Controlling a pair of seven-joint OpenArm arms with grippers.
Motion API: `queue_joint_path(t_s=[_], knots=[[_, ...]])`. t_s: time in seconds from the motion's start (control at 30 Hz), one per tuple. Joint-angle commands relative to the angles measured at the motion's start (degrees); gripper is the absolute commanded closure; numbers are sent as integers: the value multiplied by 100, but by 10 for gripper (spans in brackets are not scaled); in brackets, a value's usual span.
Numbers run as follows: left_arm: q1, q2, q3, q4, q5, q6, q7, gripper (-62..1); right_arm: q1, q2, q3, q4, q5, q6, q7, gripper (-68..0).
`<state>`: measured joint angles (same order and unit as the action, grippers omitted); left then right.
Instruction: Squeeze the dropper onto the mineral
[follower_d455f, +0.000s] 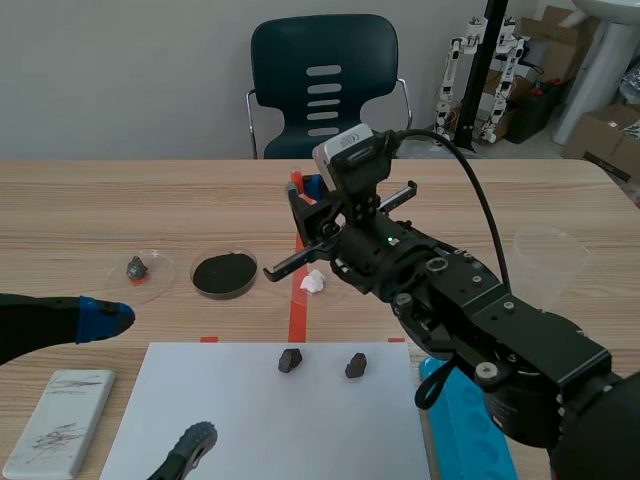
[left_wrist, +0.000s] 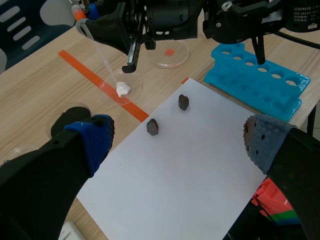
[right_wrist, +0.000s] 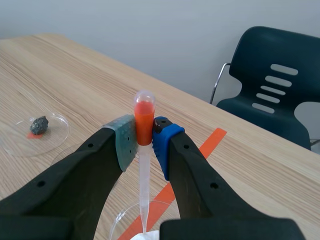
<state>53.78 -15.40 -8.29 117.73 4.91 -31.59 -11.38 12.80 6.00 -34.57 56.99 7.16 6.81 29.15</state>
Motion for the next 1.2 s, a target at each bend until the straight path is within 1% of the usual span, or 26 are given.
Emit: queue_joint_path(t_s=[0.0, 0.4, 0.5, 0.83, 0.93, 1.17], knots=[[33, 13, -9, 39, -79, 13, -81, -542, 133, -63, 37, -42, 31, 2, 85, -92], [33, 13, -9, 39, -79, 13, -81, -542, 131, -63, 37, -48, 31, 2, 98, -91], [33, 13, -9, 39, -79, 13, -81, -542, 131, -63, 37, -48, 31, 2, 98, -78], [33, 13, -9, 39, -79, 13, -81, -542, 131, -61, 37, -48, 9, 2, 125, -75], [33, 13, -9, 39, -79, 13, -81, -542, 131, -61, 37, -48, 9, 2, 125, -50], [33, 13, -9, 39, -79, 13, -81, -542, 131, -59, 37, -48, -13, 2, 192, -50]])
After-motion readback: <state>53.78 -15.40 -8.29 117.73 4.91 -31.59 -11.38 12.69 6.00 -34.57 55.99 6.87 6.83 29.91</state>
